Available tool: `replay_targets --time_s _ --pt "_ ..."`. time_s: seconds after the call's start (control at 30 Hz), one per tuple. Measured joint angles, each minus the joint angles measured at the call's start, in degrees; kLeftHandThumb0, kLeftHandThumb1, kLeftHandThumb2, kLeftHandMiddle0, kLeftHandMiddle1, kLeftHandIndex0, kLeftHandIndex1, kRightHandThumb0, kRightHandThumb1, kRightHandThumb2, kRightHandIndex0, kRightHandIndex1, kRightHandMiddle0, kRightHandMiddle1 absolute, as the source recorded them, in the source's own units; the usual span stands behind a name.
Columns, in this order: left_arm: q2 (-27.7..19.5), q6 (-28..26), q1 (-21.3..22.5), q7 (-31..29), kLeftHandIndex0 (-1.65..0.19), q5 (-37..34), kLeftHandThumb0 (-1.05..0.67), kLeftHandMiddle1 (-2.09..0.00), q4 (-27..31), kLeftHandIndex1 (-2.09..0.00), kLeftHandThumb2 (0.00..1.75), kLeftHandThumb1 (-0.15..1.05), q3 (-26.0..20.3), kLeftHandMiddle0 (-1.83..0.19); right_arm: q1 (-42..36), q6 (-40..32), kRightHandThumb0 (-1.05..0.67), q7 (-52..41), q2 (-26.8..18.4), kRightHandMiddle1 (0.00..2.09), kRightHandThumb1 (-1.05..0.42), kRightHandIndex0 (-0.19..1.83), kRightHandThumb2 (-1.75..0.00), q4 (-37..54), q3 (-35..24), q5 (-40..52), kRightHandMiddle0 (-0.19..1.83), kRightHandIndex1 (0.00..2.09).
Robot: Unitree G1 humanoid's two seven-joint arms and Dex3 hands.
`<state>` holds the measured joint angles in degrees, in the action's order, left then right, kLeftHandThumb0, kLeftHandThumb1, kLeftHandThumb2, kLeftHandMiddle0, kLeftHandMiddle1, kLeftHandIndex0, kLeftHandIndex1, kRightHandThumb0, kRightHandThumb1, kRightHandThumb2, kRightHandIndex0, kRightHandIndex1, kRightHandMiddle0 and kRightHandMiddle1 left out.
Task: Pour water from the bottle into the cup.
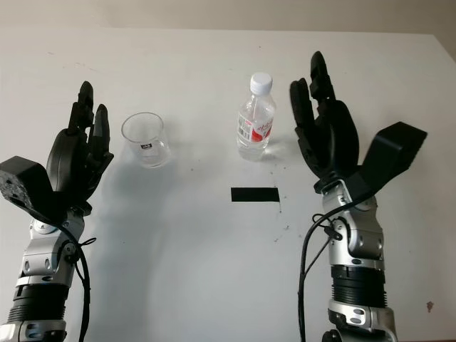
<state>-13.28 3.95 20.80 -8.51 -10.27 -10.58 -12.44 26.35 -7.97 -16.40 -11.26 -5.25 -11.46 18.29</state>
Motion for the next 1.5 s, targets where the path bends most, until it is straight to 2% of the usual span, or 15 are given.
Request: replay_targets --time_s 0.27,0.43,0.6,0.9,1.17,1.5 --pt "0.0 0.4 0.0 -0.2 0.17 0.0 -0.74 -0.06 -0.1 -0.06 0.61 1.05 0.0 0.15 0.0 1.2 -0.74 -1.0 0.0 0.0 -1.05 -0.19 -0.21 -1.7 0.0 -0.4 -0.19 0.0" --pt "0.0 0.8 0.0 -0.2 0.17 0.0 -0.73 -0.06 -0.1 -0.06 0.61 1.05 0.0 0.15 0.0 2.4 -0.72 -2.4 -0.2 0.0 -1.01 -0.19 -0.11 -3.2 0.6 -1.6 -0.19 0.0" --pt "0.0 1.0 0.0 -0.2 0.17 0.0 -0.74 -0.05 -0.2 -0.05 0.61 1.05 0.0 0.15 0.0 4.7 -0.84 -2.8 -1.3 0.0 -0.99 -0.19 -0.08 -5.9 3.0 -6.3 -0.19 0.0" --pt "0.0 1.3 0.0 -0.5 0.17 0.0 -0.74 -0.05 -1.1 -0.05 0.61 1.05 0.0 0.15 0.0 8.3 -0.93 -5.8 -1.8 0.0 -0.98 -0.19 -0.06 -9.0 5.0 -8.8 -0.19 0.0" --pt "0.0 1.3 0.0 -0.5 0.17 -0.1 -0.73 -0.06 -1.2 -0.06 0.61 1.05 0.0 0.14 0.1 10.1 -0.88 -3.9 -2.1 0.0 -0.97 -0.19 -0.06 -11.8 6.0 -11.6 -0.19 0.0" --pt "0.0 1.3 0.0 -0.4 0.15 -0.1 -0.74 -0.06 -1.2 -0.06 0.59 1.05 0.0 0.12 6.8 11.7 -0.8 -2.0 -0.4 0.0 -0.99 -0.19 -0.06 -24.1 6.3 -11.8 -0.19 0.0"
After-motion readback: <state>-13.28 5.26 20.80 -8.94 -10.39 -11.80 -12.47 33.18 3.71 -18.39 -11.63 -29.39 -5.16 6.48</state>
